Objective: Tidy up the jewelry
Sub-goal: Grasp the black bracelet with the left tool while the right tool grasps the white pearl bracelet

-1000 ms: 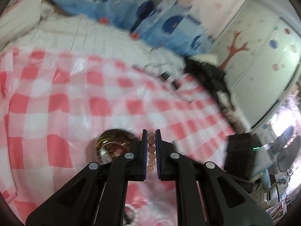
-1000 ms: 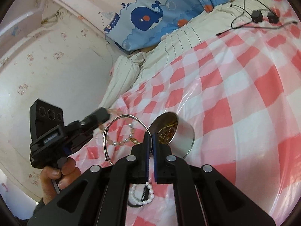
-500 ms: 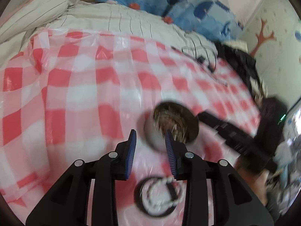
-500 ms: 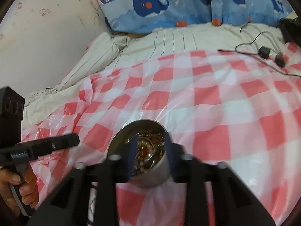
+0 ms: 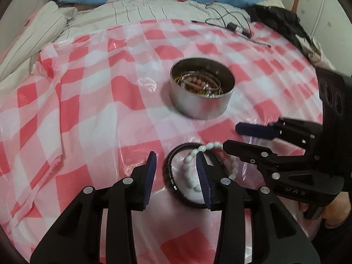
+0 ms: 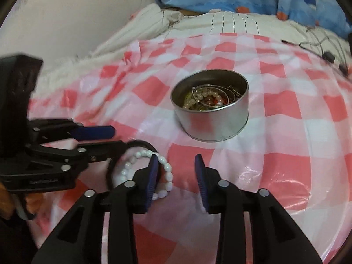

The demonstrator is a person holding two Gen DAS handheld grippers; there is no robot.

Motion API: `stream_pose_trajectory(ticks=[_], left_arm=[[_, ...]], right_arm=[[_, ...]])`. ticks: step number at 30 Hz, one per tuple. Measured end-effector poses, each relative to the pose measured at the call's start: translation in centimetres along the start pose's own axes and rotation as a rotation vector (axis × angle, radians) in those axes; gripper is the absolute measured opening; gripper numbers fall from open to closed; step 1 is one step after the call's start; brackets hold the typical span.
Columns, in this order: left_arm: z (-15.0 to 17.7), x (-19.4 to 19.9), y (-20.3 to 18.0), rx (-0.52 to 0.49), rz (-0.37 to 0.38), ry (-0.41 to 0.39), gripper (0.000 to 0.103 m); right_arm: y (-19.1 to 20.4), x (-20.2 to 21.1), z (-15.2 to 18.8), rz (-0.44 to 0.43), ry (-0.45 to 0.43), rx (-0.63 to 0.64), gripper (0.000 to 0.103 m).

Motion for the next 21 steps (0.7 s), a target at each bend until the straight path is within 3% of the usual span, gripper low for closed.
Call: stream_pose_trajectory(ticks=[13,21], left_arm=[[0.8,-1.3,-0.2,-0.085,-0.071,0.056,0.040],[0.9,-1.8,-1.0,-0.146,-0.104,0.065,0.043]], right_arm=[[-0.6,-0.7,0.5,0.222,0.052,0.080,0.050],[-1.4,0.0,0.6,0.236,0.057,0.084,0.053]])
Point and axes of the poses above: each gripper's, at about its wrist camera, not at the fingertips, and x roughly against the way its jaws point, y to its left, z to its underside, the point moved 2 cm from there along -x, roughly the way its jaws point
